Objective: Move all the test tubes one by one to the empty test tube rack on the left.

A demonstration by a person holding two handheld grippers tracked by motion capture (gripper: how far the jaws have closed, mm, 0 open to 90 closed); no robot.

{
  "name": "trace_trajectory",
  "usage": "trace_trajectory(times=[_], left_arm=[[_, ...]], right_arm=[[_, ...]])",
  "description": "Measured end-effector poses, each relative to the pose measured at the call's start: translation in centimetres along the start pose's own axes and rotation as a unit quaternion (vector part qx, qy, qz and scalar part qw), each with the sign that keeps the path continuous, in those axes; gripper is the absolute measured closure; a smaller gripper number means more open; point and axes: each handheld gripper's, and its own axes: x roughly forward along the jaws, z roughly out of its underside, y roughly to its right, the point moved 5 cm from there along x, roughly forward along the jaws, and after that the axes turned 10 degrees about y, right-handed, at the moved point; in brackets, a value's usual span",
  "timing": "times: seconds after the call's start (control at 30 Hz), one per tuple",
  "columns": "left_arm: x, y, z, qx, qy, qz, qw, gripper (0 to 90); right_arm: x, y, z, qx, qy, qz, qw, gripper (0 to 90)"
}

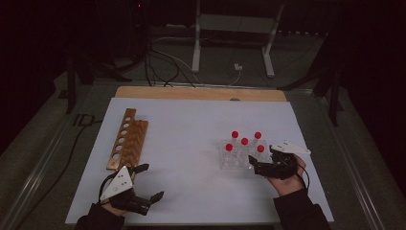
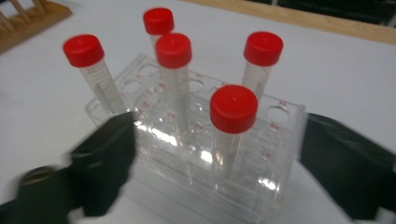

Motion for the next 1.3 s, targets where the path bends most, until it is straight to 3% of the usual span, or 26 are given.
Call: trace_trajectory(times=[0.07,0.13,0.5,0.97,1.3], left_arm=[[0.0,0.0,0.0,0.0,0.0,0.0,1.0,0.4],[0.0,0.0,0.0,0.0,0.0,-0.001,1.0,0.4],[0.0,0.0,0.0,0.001,-0.001,0.0,1.0,0.4],[0.0,0.0,0.0,0.0,-0.002,0.0,1.0,0.4],[0.0,0.0,0.1,0.002,-0.008,-0.001,1.0,0.4]], right_arm=[[0.0,0.0,0.0,0.0,-0.009,0.009,0.9999,17.2],[0.0,0.1,0.0,0.0,-0.023,0.014,0.9997,25.9],[0.8,0.3,0.8,0.004,-0.059,0.013,0.9982,53.5],[1.7,0.2,1.0,-0.011,-0.061,0.024,0.9978,73.8],[1.7,0.2,1.0,-0.021,-0.058,0.02,0.9979,75.2]])
